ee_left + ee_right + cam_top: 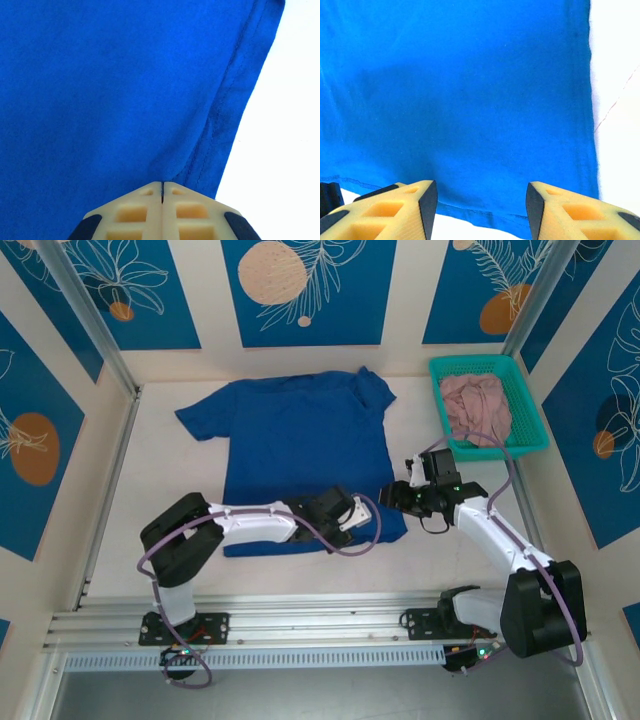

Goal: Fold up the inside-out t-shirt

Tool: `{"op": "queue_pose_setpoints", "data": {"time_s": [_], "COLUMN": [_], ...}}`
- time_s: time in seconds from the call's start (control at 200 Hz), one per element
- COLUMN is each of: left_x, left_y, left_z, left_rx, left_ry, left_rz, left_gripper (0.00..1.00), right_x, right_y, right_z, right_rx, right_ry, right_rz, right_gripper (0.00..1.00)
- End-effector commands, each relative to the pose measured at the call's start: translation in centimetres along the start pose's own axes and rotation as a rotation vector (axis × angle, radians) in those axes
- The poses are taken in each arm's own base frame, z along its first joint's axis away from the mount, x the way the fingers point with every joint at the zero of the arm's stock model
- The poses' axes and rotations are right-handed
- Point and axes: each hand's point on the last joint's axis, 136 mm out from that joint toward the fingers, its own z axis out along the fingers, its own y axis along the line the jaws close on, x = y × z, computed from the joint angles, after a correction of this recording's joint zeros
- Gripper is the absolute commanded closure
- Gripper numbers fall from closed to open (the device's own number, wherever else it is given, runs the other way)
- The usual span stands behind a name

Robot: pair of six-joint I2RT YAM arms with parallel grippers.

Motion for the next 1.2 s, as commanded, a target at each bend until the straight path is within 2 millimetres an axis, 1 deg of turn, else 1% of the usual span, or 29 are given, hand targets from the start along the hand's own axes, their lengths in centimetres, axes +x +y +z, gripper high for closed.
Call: {"op": "queue_pose_setpoints", "data": {"time_s": [0.0, 0.115, 0.19, 0.27, 0.34, 0.385, 0.45, 0.52, 0.58, 0.67, 0.785, 0.915, 0.985, 1.045, 1.08, 1.13, 1.17, 1.195], "left_x": [-2.1, -2.9, -3.3, -3.7, -3.8, -3.7, -3.8, -3.7, -3.7, -3.8, -3.8, -3.7, -3.7, -3.8, -3.7, -3.5, -3.2, -3.0], "left_y": [0.4, 1.3, 1.8, 2.1, 2.3, 2.6, 3.0, 3.5, 3.9, 4.2, 4.5, 4.8, 4.9, 4.9, 5.0, 5.2, 5.4, 5.5], "left_z": [-2.0, -3.9, -4.9, -5.9, -6.4, -6.7, -7.2, -7.6, -7.9, -8.2, -8.4, -8.6, -8.6, -8.6, -8.6, -8.4, -8.3, -8.2], "left_rx": [0.034, 0.076, 0.116, 0.159, 0.186, 0.194, 0.211, 0.222, 0.230, 0.243, 0.246, 0.241, 0.240, 0.239, 0.236, 0.228, 0.212, 0.199], "left_ry": [-0.096, -0.174, -0.217, -0.255, -0.272, -0.279, -0.294, -0.305, -0.311, -0.317, -0.322, -0.324, -0.324, -0.327, -0.325, -0.317, -0.310, -0.304], "left_rz": [-0.060, -0.152, -0.206, -0.247, -0.271, -0.286, -0.309, -0.332, -0.344, -0.359, -0.367, -0.372, -0.373, -0.373, -0.375, -0.376, -0.373, -0.371], "left_gripper": [1.00, 1.00, 1.00, 1.00, 1.00, 1.00, 1.00, 1.00, 1.00, 1.00, 1.00, 1.00, 1.00, 1.00, 1.00, 1.00, 1.00, 1.00], "right_x": [0.4, 0.5, 0.8, 1.3, 1.7, 1.8, 1.9, 2.1, 2.1, 2.4, 3.2, 2.9, 2.5, 2.1, 1.9, 1.7, 1.6, 1.5], "right_y": [0.4, 1.2, 2.7, 4.4, 5.5, 6.1, 6.2, 6.1, 5.9, 6.2, 6.5, 6.5, 6.2, 6.2, 6.4, 6.6, 6.8, 6.9], "right_z": [-1.0, -1.9, -2.2, -2.1, -1.7, -1.4, -0.7, 0.1, 0.9, 2.0, 3.7, 5.2, 6.1, 6.8, 7.0, 6.9, 6.8, 6.6], "right_rx": [-0.020, -0.053, -0.116, -0.189, -0.218, -0.218, -0.182, -0.149, -0.125, -0.127, -0.114, -0.073, -0.056, -0.044, -0.047, -0.053, -0.060, -0.063], "right_ry": [-0.001, -0.033, -0.072, -0.115, -0.145, -0.166, -0.198, -0.230, -0.256, -0.268, -0.260, -0.281, -0.292, -0.296, -0.300, -0.308, -0.310, -0.311], "right_rz": [-0.013, -0.051, -0.124, -0.201, -0.282, -0.338, -0.412, -0.468, -0.483, -0.503, -0.554, -0.583, -0.579, -0.575, -0.575, -0.570, -0.563, -0.561], "right_gripper": [0.48, 0.48, 0.47, 0.44, 0.39, 0.32, 0.28, 0.27, 0.26, 0.25, 0.25, 0.27, 0.31, 0.40, 0.50, 0.68, 0.80, 0.85]}}
